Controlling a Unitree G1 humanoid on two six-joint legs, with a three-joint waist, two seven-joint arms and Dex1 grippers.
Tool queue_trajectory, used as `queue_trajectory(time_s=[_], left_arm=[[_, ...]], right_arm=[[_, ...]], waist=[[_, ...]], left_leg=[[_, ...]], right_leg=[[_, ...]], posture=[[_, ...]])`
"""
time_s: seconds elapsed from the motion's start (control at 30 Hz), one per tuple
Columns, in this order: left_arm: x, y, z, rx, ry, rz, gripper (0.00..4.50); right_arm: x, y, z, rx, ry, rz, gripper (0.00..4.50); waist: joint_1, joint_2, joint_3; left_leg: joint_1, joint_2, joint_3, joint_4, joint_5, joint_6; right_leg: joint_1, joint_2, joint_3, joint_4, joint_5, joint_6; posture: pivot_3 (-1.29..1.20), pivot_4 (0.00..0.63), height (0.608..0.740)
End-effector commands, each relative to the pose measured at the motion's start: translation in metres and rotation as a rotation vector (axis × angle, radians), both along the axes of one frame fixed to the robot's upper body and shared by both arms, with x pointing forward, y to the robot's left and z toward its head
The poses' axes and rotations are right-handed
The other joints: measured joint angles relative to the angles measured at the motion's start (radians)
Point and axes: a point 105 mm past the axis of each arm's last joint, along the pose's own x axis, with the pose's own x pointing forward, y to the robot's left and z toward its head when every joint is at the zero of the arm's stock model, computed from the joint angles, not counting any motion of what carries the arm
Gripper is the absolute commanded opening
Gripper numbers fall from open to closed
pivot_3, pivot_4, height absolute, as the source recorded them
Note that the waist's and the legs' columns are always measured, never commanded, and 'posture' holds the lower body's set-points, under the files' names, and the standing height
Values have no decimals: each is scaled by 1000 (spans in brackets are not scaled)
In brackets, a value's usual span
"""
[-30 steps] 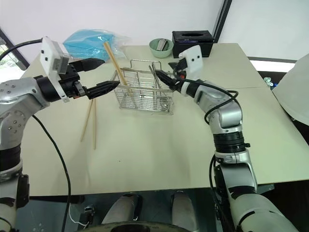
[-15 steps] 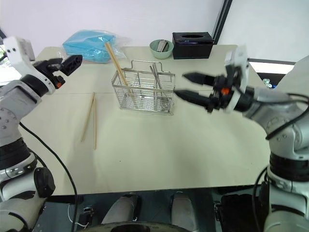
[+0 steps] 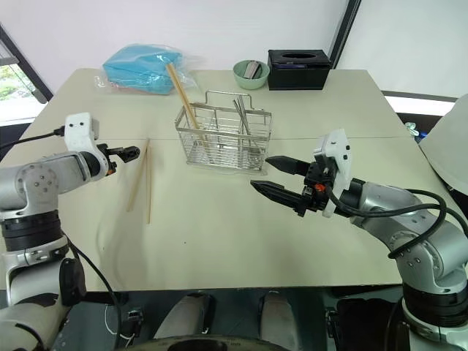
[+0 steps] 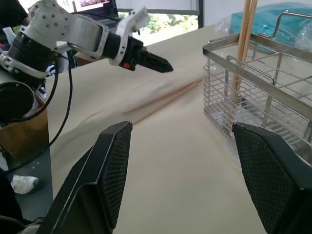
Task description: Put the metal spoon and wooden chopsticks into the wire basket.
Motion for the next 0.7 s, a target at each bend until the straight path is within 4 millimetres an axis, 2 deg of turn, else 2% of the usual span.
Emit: queue_trajectory(time_s=[0.03,0.37,0.5,0.7], left_arm=[[2,0,-3,20,8,-8,4500],[10,-9,-23,68,62,-53,4500],[13,-15,-37,75,100,-73,4500],[14,-14,-57,67,166,-54,4500]], right_arm=[[-7,1,6,14,-23,-10,3343],[0,-7,0,23,16,-109,3343],[-2,-7,2,17,16,-107,3343],[1,-14,1,-3,21,-145,3343]], waist=[[1,0,0],[1,0,0],[1,0,0],[2,1,-1]], left_leg=[[0,0,0,0,0,0],[0,0,0,0,0,0],[0,0,0,0,0,0],[0,0,0,0,0,0]], right_leg=[[0,0,0,0,0,0],[0,0,0,-1,0,0],[0,-1,0,-1,0,0],[1,-1,0,-1,0,0]], posture=[[0,150,654],[0,150,654],[0,150,654],[0,150,654]])
